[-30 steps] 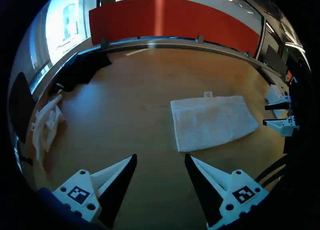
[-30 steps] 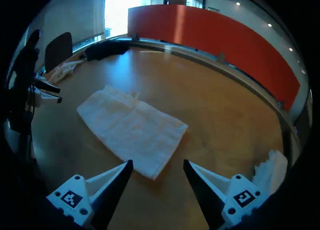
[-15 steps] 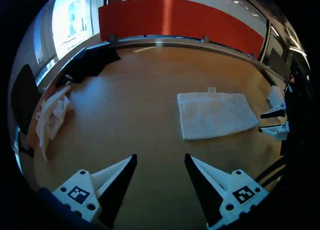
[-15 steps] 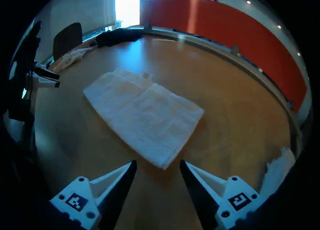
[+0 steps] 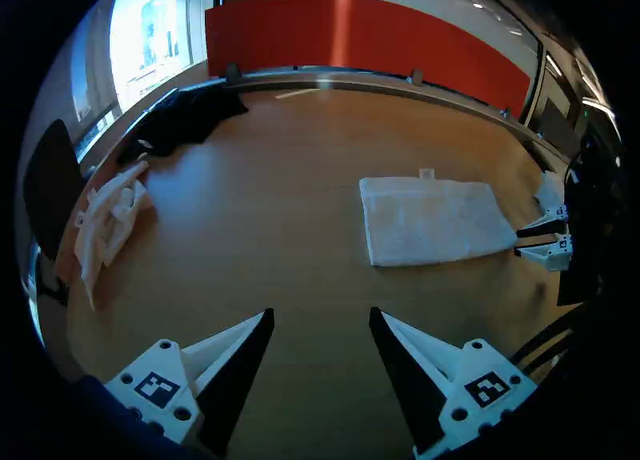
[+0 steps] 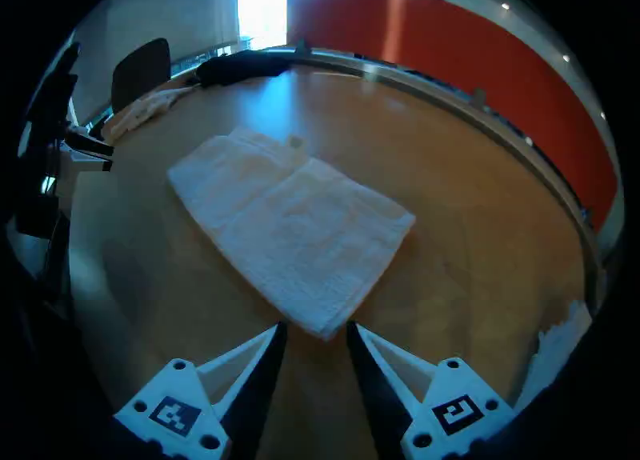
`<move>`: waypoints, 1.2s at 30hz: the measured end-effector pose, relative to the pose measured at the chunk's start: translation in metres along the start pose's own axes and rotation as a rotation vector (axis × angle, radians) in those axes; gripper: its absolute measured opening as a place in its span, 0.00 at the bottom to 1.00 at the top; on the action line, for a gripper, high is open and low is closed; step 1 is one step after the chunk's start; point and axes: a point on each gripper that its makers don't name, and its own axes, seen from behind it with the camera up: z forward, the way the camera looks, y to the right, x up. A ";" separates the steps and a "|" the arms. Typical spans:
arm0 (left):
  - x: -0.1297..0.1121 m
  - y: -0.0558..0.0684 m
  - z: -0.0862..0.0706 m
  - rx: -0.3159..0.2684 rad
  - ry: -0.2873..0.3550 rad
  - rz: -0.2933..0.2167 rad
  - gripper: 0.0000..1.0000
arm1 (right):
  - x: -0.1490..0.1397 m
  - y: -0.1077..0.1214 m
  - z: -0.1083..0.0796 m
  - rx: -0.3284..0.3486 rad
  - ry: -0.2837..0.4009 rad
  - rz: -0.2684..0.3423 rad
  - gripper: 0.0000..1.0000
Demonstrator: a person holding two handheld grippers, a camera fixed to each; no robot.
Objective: Fold towel
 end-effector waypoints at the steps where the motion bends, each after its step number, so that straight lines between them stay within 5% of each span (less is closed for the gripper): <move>1: 0.000 0.000 0.000 0.000 0.000 0.000 0.88 | -0.001 0.000 0.000 0.003 -0.005 -0.002 0.48; 3: -0.001 -0.001 0.000 0.001 0.000 0.002 0.88 | -0.003 0.000 0.000 0.009 -0.012 -0.002 0.38; 9: -0.001 -0.004 0.000 0.002 -0.001 0.004 0.88 | -0.003 0.001 -0.003 0.024 -0.013 0.010 0.35; 15: -0.001 -0.004 0.000 0.002 -0.003 0.006 0.88 | -0.005 0.002 -0.002 0.027 -0.017 0.007 0.10; 24: 0.001 -0.003 0.002 -0.001 -0.003 0.013 0.88 | 0.001 0.007 -0.013 0.000 0.009 0.023 0.09; 36: 0.007 -0.005 0.002 -0.002 0.004 0.007 0.88 | 0.049 0.019 -0.061 -0.056 0.123 0.047 0.09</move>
